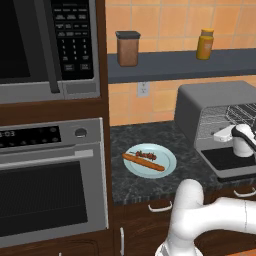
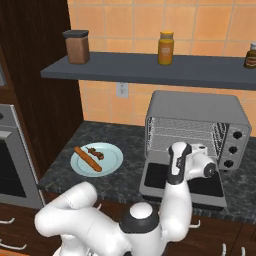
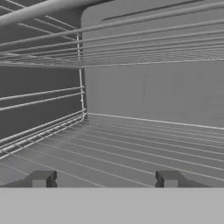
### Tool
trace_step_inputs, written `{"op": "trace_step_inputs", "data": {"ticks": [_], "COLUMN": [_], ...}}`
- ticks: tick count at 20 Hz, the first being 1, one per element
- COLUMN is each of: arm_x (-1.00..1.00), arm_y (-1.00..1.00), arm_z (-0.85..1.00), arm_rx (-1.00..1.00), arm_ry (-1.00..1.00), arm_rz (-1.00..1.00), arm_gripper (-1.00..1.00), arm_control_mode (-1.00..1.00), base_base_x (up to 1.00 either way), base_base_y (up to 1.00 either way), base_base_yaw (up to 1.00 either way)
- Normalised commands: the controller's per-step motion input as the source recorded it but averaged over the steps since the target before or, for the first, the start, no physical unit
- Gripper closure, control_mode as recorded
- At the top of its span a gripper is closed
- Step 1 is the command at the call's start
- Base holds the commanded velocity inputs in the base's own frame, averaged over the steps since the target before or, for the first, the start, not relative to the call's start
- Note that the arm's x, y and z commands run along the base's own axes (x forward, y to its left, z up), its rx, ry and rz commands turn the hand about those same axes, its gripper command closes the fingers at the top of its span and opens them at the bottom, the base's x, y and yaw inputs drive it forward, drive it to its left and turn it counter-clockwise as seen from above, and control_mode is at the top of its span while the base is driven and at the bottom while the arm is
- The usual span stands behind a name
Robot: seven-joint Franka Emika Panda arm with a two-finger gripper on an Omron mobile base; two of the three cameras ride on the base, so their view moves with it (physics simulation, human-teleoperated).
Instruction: Pick up the kebab skewer and baguette bread, and place them inside the toaster oven. Close the toaster oven door and start by setting the timer.
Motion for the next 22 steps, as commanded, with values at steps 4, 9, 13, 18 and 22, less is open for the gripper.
{"op": "trace_step_inputs", "data": {"ticks": [4, 9, 13, 18, 22], "arm_x": [0.01, -0.57, -0.99, -1.00, -0.60], "arm_y": [-0.23, -0.14, -0.02, -0.09, -0.06], "arm_z": [-0.57, -0.80, -0.87, -0.63, -0.26], "arm_rx": [0.00, 0.00, 0.00, -0.20, -0.28], "arm_ry": [0.06, 0.18, 0.19, 0.33, 0.67], "arm_rz": [0.00, 0.00, 0.00, 0.00, 0.00], "arm_gripper": [-1.00, -1.00, -1.00, -1.00, -1.00], "arm_control_mode": [-1.00, -1.00, -1.00, -1.00, -1.00], "base_base_x": [0.00, 0.00, 0.00, 0.00, 0.00], "base_base_y": [0.00, 0.00, 0.00, 0.00, 0.00], "base_base_yaw": [0.00, 0.00, 0.00, 0.00, 0.00]}}
